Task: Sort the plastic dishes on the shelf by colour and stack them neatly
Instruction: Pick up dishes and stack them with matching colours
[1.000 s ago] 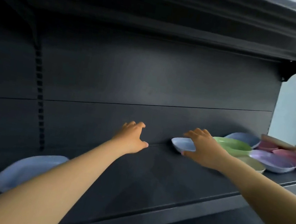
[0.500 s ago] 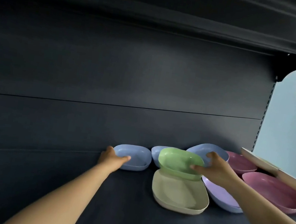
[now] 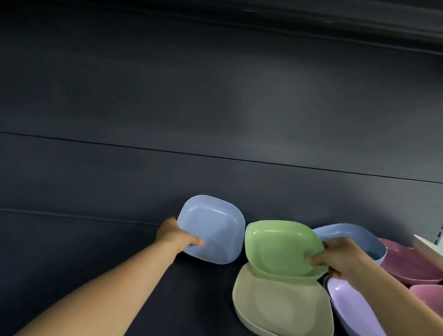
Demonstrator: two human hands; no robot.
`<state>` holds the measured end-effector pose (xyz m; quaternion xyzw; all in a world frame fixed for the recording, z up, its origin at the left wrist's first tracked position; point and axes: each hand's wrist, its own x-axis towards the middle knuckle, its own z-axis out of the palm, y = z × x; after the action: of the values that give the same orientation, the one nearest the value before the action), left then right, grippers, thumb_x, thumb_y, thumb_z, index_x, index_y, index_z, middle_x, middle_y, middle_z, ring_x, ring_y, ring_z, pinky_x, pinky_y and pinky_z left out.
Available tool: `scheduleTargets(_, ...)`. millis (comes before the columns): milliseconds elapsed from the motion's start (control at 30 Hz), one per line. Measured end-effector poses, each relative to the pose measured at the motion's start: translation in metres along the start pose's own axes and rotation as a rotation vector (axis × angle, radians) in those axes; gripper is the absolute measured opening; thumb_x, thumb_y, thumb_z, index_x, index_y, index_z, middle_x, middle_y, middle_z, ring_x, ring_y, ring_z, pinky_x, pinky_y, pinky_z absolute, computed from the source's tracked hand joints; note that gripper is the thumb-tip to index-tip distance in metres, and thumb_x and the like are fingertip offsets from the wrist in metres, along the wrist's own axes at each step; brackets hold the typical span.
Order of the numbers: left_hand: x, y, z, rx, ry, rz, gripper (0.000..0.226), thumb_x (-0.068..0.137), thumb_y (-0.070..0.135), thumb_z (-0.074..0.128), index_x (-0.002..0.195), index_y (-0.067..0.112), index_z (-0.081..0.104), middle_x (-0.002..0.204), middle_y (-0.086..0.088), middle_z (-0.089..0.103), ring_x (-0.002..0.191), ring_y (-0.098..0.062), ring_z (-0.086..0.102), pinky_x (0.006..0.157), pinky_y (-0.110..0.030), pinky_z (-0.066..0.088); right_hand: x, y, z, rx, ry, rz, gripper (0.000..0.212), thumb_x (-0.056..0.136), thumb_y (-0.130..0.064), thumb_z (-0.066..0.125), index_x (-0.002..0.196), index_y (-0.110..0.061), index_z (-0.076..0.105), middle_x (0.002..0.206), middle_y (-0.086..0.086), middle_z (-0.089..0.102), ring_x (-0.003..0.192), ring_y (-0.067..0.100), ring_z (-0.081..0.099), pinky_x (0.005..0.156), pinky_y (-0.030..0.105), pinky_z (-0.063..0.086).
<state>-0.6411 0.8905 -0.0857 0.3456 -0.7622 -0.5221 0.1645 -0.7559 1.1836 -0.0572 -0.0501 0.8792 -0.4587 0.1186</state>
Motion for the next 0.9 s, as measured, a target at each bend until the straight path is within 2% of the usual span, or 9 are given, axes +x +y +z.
scheduleTargets(67,-0.005,-0.004,-0.009,-0.078,0.022,0.0,0.053,0.064,0.009,0.083,0.11,0.005,0.059,0.112,-0.01,0.063,0.098,-0.025,0.06,0.079,-0.033,0.051,0.003,-0.002,0.001,0.11,-0.031,0.02,0.054,0.04,-0.01,0.082,0.085,0.012,0.062,0.067,0.015,0.051,0.063,0.024,0.045,0.056,0.03,0.035)
scheduleTargets(200,-0.015,-0.011,-0.049,-0.197,0.088,0.012,0.04,0.066,0.008,0.081,0.1,0.007,0.061,0.106,-0.009,0.065,0.094,-0.026,0.061,0.074,-0.032,0.05,-0.014,-0.025,0.019,0.294,-0.069,-0.037,0.015,0.081,0.008,0.065,0.095,0.008,0.059,0.072,0.014,0.051,0.058,0.023,0.045,0.041,0.022,0.04)
scheduleTargets(333,-0.028,-0.023,-0.114,-0.284,0.106,0.02,0.042,0.071,0.009,0.08,0.108,0.005,0.061,0.109,-0.01,0.066,0.098,-0.028,0.063,0.08,-0.037,0.055,-0.036,-0.055,0.059,0.525,-0.215,-0.066,0.021,0.089,0.004,0.056,0.109,0.009,0.059,0.102,0.021,0.064,0.098,0.035,0.06,0.081,0.039,0.051)
scheduleTargets(367,-0.033,-0.028,-0.133,-0.306,0.123,0.028,0.038,0.073,0.009,0.078,0.107,0.005,0.061,0.109,-0.011,0.065,0.098,-0.028,0.064,0.079,-0.036,0.055,-0.046,-0.063,0.072,0.567,-0.26,-0.064,0.021,0.089,0.002,0.057,0.109,0.009,0.059,0.102,0.02,0.065,0.097,0.034,0.061,0.082,0.037,0.051)
scheduleTargets(500,-0.052,-0.051,-0.218,-0.307,0.211,0.046,0.03,0.077,0.012,0.076,0.102,0.007,0.061,0.104,-0.009,0.066,0.094,-0.026,0.063,0.072,-0.032,0.053,-0.093,-0.103,0.135,0.611,-0.412,-0.071,0.014,0.084,0.004,0.063,0.097,0.0,0.063,0.085,0.009,0.071,0.075,0.021,0.066,0.049,0.021,0.054)
scheduleTargets(600,-0.057,-0.074,-0.285,-0.257,0.26,0.046,0.025,0.078,0.012,0.076,0.096,0.008,0.06,0.099,-0.009,0.065,0.086,-0.023,0.062,0.06,-0.027,0.049,-0.119,-0.13,0.198,0.655,-0.471,-0.066,0.022,0.08,0.007,0.065,0.101,-0.002,0.063,0.094,0.01,0.069,0.081,0.022,0.065,0.054,0.025,0.056)
scheduleTargets(700,-0.054,-0.097,-0.348,-0.227,0.308,0.039,0.024,0.077,0.012,0.077,0.095,0.008,0.061,0.097,-0.007,0.066,0.085,-0.022,0.062,0.066,-0.03,0.051,-0.146,-0.156,0.264,0.737,-0.46,-0.064,0.021,0.08,0.009,0.064,0.095,-0.004,0.063,0.089,0.009,0.069,0.078,0.021,0.064,0.051,0.023,0.055)
scheduleTargets(800,-0.043,-0.122,-0.406,-0.093,0.369,0.031,0.025,0.079,0.017,0.075,0.095,0.01,0.057,0.091,-0.004,0.06,0.082,-0.021,0.056,0.062,-0.027,0.042,-0.168,-0.178,0.329,0.836,-0.426,-0.071,0.025,0.08,0.009,0.064,0.101,-0.005,0.062,0.093,0.01,0.068,0.08,0.022,0.063,0.06,0.028,0.049)
scheduleTargets(900,-0.021,-0.147,-0.455,0.031,0.381,-0.017,0.031,0.078,0.022,0.075,0.098,0.005,0.058,0.101,-0.01,0.061,0.09,-0.026,0.056,0.069,-0.031,0.043,-0.184,-0.2,0.383,0.938,-0.356,-0.036,0.03,0.08,0.008,0.065,0.107,-0.004,0.059,0.097,0.011,0.066,0.08,0.022,0.061,0.063,0.028,0.047)
